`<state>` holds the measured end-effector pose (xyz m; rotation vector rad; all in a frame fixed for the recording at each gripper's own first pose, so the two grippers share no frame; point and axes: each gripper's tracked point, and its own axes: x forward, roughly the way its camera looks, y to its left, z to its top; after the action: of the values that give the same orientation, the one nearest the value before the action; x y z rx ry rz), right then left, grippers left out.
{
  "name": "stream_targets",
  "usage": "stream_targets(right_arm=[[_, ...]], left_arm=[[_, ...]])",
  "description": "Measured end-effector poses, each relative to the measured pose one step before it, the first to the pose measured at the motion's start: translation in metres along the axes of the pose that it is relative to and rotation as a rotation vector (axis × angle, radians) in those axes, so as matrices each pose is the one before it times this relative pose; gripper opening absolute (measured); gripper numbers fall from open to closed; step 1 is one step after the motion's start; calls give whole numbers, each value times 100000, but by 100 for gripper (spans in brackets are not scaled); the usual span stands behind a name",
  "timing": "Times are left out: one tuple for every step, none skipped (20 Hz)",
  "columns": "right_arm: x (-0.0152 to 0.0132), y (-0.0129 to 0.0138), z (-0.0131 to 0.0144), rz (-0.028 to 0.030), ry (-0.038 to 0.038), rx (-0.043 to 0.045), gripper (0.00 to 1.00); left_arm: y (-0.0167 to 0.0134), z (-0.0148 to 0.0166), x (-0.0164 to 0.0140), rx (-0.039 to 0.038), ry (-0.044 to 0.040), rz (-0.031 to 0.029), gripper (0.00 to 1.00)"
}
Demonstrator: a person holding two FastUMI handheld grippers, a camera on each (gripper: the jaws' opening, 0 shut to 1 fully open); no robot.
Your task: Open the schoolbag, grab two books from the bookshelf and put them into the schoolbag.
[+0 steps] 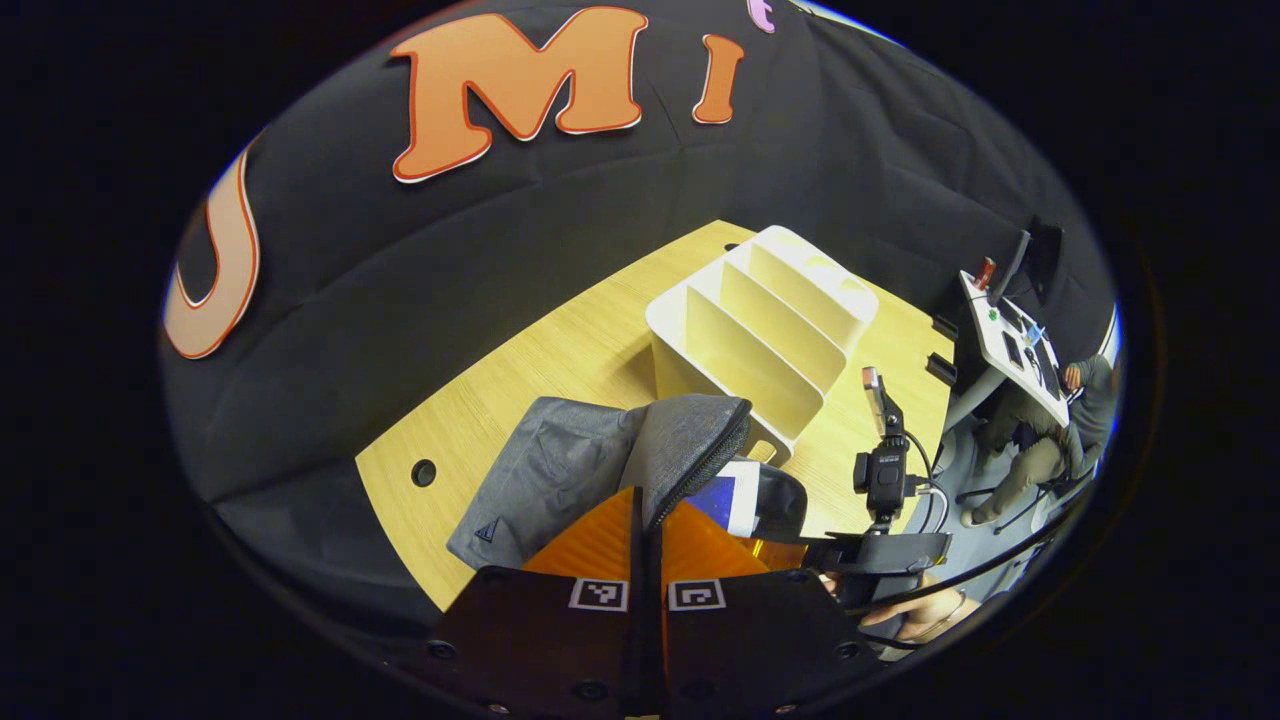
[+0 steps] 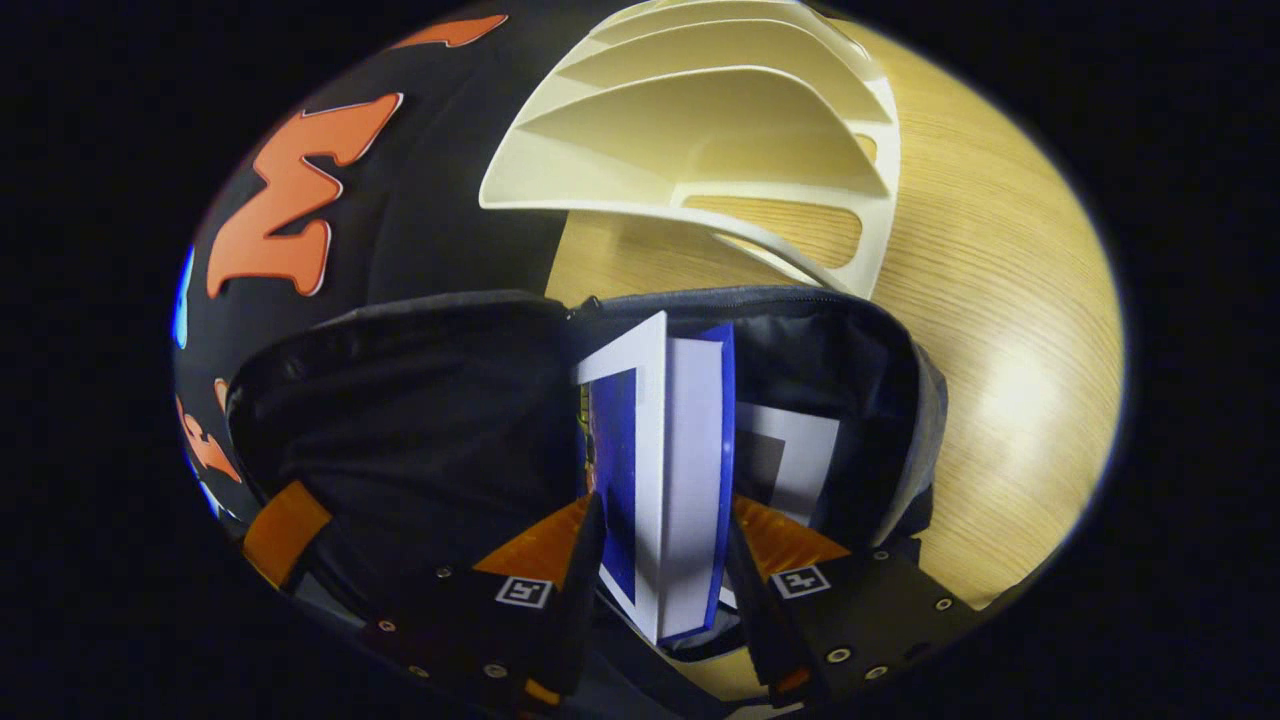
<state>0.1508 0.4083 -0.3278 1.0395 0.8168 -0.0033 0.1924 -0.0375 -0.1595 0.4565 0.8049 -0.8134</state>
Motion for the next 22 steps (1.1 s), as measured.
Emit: stream_targets(right_arm=[[-305, -98, -54, -1079, 785, -1287, 68], [-664, 19, 10, -1034, 87, -1119, 77], [-556, -127, 83, -769, 509, -1250, 81], [-525, -198, 255, -813, 259, -898, 89], [-647, 47, 297, -121, 11, -536, 94], [-564, -147, 360, -139, 63, -1234, 96], [-505, -380, 260, -1538, -214, -1322, 96], [-506, -472, 264, -1187, -764, -1271, 96], [-498, -565, 143, -1086, 266, -1110, 96], [-445, -386, -6, -366, 592, -422, 96], [-499, -376, -18, 463, 1065, -107, 96], [-597, -442, 156, 181, 1155, 108, 97], [-610, -698, 229, -307, 802, 32, 97], [-694, -773, 395, -400, 735, -401, 98], [-605, -691, 594, -626, 616, -721, 98], [-752, -803, 604, -776, 854, -1468, 98], [-632, -689, 344, -709, 1906, -2702, 98], [-516, -904, 348, -1533, 2100, -3199, 98], [-478, -1040, 555, -2032, 2053, -3482, 98], [-540, -861, 647, -1757, 1701, -3303, 98], [-595, -848, 696, -1457, 1997, -2955, 98], [-797, -695, 867, -1106, 1091, -2881, 99]], left_arm=[[125, -140, -109, -1089, -328, -636, 1], [113, -88, 0, -982, -261, -582, 1], [207, -183, -123, -1089, -549, -411, 1], [99, -137, -56, -963, -366, -465, 1], [2, -220, -84, -428, -267, -772, 1], [-28, -246, -18, 220, 191, -274, 1], [-32, -400, 82, 397, 297, -5, 1], [-75, -6, 72, 33, -410, -132, 1], [-156, -145, -55, -457, 29, -198, 1], [-219, -74, 74, -278, -138, 151, 1], [-256, -138, -63, 96, 127, 330, 1], [-228, -141, 68, -118, 16, 782, 1], [-178, -226, -15, -669, 250, 548, 1], [-178, -130, -53, -1132, -284, 915, 6], [-128, -301, 111, -1707, 371, 874, 2], [-232, -296, 30, -2265, 166, 632, 4], [-367, -293, 145, -2731, 36, 94, 6], [-557, -253, -72, -3235, -69, 127, 11], [-684, -465, 98, -3161, -12, -1030, 14], [-648, -543, -26, -2807, 245, 340, 34], [-161, -491, 256, -2108, 492, 2131, 50], [10, -860, -23, -1979, 1020, 3617, 67]])
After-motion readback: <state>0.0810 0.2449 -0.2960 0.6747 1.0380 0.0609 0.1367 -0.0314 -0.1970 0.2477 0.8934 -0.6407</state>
